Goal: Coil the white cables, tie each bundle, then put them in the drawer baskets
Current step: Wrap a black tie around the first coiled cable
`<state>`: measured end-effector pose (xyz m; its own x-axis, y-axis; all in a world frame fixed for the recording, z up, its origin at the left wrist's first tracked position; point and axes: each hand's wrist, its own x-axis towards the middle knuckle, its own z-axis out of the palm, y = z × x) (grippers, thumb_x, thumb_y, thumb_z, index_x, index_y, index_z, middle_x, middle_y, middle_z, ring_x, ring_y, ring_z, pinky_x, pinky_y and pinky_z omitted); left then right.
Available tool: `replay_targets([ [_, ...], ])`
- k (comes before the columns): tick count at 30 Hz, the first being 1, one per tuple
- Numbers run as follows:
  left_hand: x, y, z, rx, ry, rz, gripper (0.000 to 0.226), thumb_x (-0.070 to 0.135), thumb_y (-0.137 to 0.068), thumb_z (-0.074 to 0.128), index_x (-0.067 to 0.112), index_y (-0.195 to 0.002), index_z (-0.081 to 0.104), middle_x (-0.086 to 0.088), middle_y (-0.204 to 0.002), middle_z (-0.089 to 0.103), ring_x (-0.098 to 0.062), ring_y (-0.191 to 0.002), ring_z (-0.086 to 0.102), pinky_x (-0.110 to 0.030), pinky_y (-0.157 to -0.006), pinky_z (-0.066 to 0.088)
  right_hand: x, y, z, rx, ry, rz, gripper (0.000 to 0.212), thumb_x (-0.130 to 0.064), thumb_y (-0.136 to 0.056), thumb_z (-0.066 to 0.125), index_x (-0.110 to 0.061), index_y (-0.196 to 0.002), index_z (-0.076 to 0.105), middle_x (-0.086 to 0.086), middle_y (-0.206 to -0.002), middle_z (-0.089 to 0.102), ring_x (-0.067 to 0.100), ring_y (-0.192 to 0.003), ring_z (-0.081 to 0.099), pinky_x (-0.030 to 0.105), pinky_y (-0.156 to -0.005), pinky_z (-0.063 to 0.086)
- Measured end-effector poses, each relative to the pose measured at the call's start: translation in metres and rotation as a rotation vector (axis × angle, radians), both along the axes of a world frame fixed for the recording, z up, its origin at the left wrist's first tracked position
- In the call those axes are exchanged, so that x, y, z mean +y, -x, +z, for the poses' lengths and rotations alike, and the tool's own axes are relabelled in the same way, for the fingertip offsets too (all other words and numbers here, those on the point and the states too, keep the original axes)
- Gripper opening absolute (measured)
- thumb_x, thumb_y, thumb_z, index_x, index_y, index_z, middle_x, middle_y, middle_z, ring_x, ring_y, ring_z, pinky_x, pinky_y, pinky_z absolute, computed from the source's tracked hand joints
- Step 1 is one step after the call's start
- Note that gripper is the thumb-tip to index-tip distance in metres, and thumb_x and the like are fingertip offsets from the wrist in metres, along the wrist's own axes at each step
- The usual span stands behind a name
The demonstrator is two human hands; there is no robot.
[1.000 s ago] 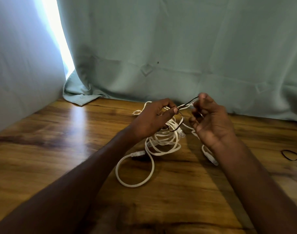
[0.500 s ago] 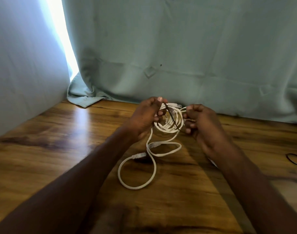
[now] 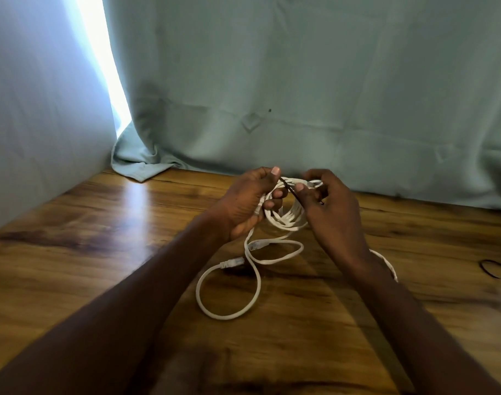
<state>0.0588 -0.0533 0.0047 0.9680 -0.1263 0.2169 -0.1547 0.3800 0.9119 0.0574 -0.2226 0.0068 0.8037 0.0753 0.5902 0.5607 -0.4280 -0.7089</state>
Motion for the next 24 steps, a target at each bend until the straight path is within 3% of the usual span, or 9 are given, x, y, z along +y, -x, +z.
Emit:
replay_targets([
  [4, 0.003, 0.002, 0.001, -0.013, 0.066, -0.103, 0.013, 0.026, -0.106, 0.051, 0.013, -0.104, 0.052, -0.003, -0.076, 0.050, -0.008, -0.054, 0.042, -0.029, -0.070, 0.033, -0.002, -0.005, 0.000, 0.171, -0.188, 0.064, 0.020, -0.040, -0.096, 0.071, -0.029, -0.112, 0.075, 0.000, -0.094, 0.075, 0.022, -0.088, 0.073, 0.049, -0.080, 0.063],
  [6, 0.004, 0.003, 0.001, -0.019, 0.125, -0.171, 0.013, 0.026, -0.106, 0.051, 0.014, -0.107, 0.053, -0.003, -0.077, 0.048, -0.008, -0.055, 0.043, -0.031, -0.073, 0.037, -0.001, -0.007, 0.002, 0.294, -0.338, 0.122, 0.016, -0.037, -0.096, 0.073, -0.029, -0.110, 0.076, 0.006, -0.098, 0.077, 0.029, -0.092, 0.075, 0.054, -0.078, 0.064],
  [8, 0.005, 0.004, 0.001, -0.032, 0.160, -0.231, 0.013, 0.025, -0.107, 0.047, 0.014, -0.107, 0.052, -0.003, -0.079, 0.046, -0.009, -0.055, 0.044, -0.036, -0.076, 0.044, 0.001, -0.007, 0.002, 0.372, -0.477, 0.162, 0.015, -0.028, -0.098, 0.071, -0.023, -0.111, 0.075, 0.011, -0.100, 0.077, 0.030, -0.085, 0.072, 0.039, -0.062, 0.062],
  [11, 0.002, 0.005, 0.002, -0.054, 0.181, -0.277, 0.011, 0.023, -0.108, 0.044, 0.015, -0.104, 0.050, -0.002, -0.080, 0.045, -0.008, -0.055, 0.043, -0.036, -0.075, 0.046, 0.003, -0.005, 0.002, 0.433, -0.643, 0.202, 0.014, -0.020, -0.100, 0.067, -0.014, -0.112, 0.073, 0.010, -0.092, 0.073, 0.026, -0.072, 0.061, 0.021, -0.043, 0.042],
  [16, 0.001, 0.005, 0.002, -0.057, 0.190, -0.282, 0.016, 0.018, -0.108, 0.043, 0.016, -0.095, 0.051, -0.002, -0.082, 0.043, -0.005, -0.052, 0.038, -0.028, -0.063, 0.041, 0.006, -0.007, 0.001, 0.525, -0.729, 0.266, 0.022, -0.015, -0.104, 0.060, -0.003, -0.121, 0.067, 0.002, -0.079, 0.065, 0.007, -0.048, 0.049, 0.017, -0.036, 0.029],
  [20, 0.000, 0.006, 0.005, -0.062, 0.259, -0.288, 0.020, 0.015, -0.109, 0.040, 0.014, -0.090, 0.049, -0.002, -0.080, 0.041, -0.005, -0.050, 0.029, -0.025, -0.056, 0.033, 0.009, -0.003, 0.001, 0.479, -0.641, 0.275, 0.017, -0.022, -0.108, 0.055, -0.011, -0.115, 0.065, 0.006, -0.084, 0.062, 0.005, -0.048, 0.046, 0.020, -0.039, 0.030],
  [24, -0.002, 0.009, 0.009, -0.064, 0.298, -0.280, 0.019, 0.016, -0.109, 0.039, 0.013, -0.092, 0.048, -0.001, -0.076, 0.044, -0.006, -0.048, 0.025, -0.022, -0.052, 0.036, 0.009, -0.002, 0.004, 0.376, -0.528, 0.207, 0.019, -0.028, -0.109, 0.053, -0.015, -0.117, 0.063, 0.007, -0.090, 0.069, 0.009, -0.059, 0.060, 0.020, -0.041, 0.042],
])
